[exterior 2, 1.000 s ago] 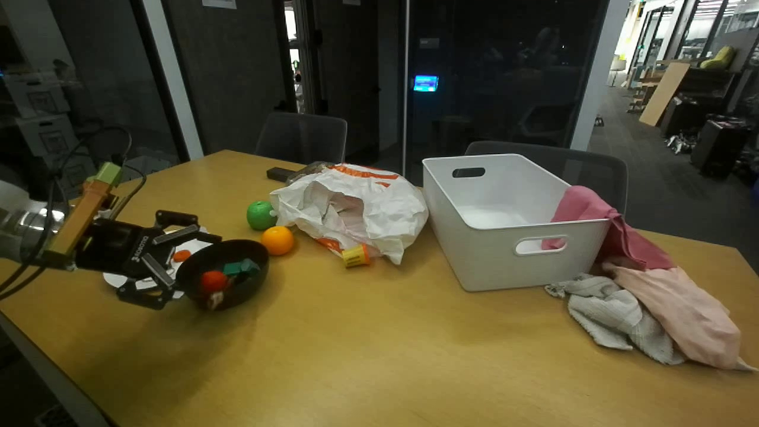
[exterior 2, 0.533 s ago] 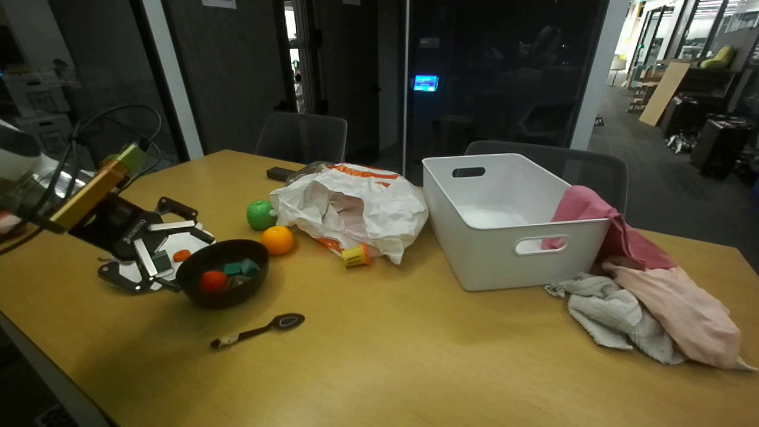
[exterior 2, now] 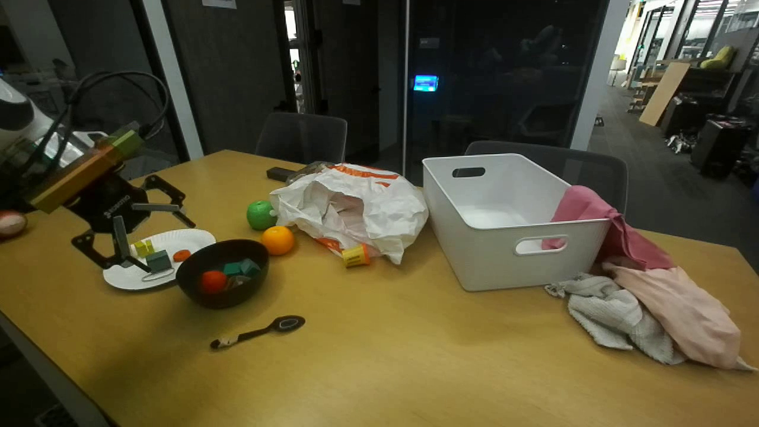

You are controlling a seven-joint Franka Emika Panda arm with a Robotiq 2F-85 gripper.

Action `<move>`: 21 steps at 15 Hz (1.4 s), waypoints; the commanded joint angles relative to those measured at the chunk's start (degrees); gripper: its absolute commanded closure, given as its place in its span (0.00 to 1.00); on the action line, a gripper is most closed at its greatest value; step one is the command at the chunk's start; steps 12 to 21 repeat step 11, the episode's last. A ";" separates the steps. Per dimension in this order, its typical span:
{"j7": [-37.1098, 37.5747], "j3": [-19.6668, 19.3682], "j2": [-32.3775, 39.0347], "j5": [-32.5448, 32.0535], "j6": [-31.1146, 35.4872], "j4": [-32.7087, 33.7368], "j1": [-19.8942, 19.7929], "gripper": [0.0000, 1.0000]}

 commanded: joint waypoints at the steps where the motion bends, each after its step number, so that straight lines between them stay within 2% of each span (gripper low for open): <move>1: -0.46 -1.00 -1.54 7.13 4.47 0.25 -0.76 0.00; 8: 3.44 -0.36 -1.01 15.97 0.67 1.35 -2.73 0.00; 9: 1.84 0.01 -0.73 13.80 2.48 0.29 -2.97 0.00; 21: 2.56 -0.02 -0.73 15.00 1.94 0.33 -3.08 0.00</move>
